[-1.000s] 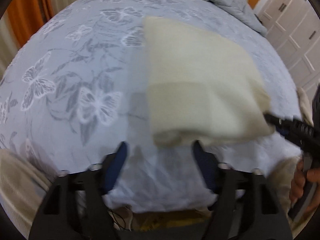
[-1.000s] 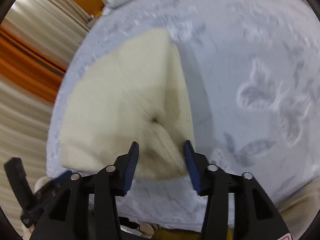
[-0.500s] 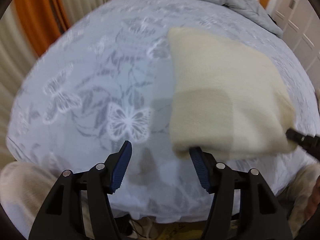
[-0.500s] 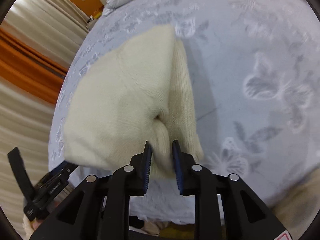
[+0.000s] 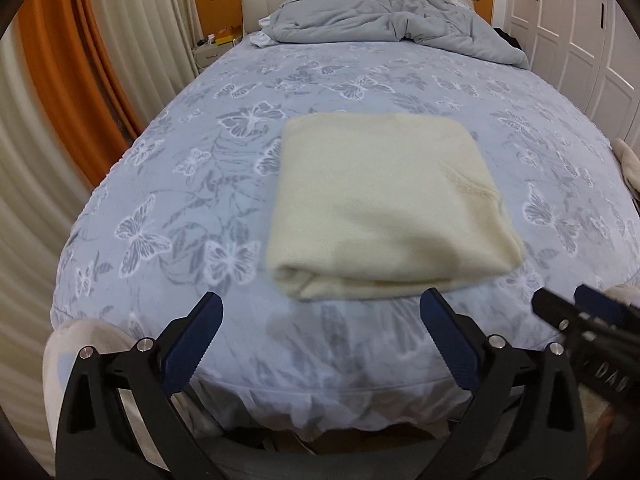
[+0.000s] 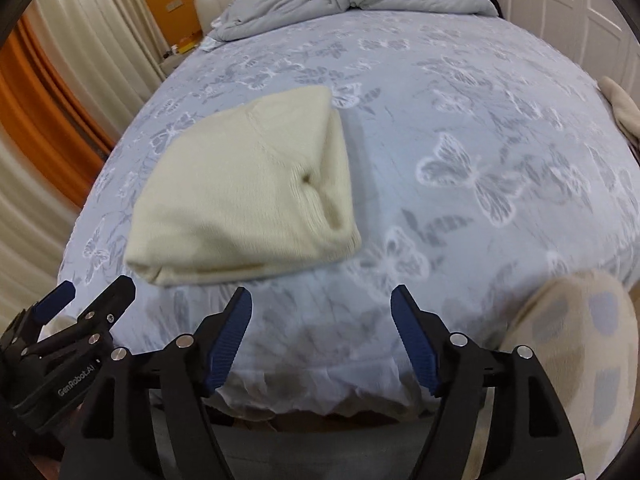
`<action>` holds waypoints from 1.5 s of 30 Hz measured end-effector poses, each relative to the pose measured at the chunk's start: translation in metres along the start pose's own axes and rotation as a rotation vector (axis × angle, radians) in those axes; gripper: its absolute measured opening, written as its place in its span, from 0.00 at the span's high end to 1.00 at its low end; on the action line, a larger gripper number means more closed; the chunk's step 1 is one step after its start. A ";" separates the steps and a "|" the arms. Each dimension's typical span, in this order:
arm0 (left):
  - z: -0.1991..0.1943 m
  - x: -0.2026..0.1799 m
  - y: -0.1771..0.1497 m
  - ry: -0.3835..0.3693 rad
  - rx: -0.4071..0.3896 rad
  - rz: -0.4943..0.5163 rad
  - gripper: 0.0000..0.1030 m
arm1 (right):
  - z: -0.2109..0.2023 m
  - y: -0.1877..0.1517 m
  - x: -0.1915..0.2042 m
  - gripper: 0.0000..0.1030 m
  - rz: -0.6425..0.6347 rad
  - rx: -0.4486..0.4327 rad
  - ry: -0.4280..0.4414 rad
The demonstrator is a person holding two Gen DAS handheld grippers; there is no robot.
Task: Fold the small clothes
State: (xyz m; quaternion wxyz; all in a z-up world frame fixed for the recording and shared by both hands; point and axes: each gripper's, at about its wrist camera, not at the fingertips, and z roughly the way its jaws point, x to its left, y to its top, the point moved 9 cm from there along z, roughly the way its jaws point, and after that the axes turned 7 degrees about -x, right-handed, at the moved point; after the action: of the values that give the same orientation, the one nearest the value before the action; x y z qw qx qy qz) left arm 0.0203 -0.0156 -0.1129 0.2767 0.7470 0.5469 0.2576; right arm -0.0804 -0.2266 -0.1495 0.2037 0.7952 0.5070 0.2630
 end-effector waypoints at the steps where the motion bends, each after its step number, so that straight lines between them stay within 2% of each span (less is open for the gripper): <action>1: -0.001 -0.002 -0.001 0.003 0.001 -0.004 0.06 | 0.000 -0.002 -0.001 0.30 0.000 0.000 -0.014; 14: -0.022 -0.005 -0.009 0.080 -0.040 -0.015 0.06 | -0.018 -0.010 0.003 0.28 -0.047 -0.037 -0.023; 45: -0.020 -0.001 -0.020 0.086 -0.001 -0.027 0.07 | -0.018 -0.017 0.003 0.28 -0.071 -0.018 -0.063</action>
State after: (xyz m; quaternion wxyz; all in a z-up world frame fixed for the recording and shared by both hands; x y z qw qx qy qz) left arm -0.0074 -0.0086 -0.1130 0.2566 0.7278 0.5681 0.2861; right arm -0.1025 -0.2157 -0.1443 0.2360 0.7827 0.5258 0.2352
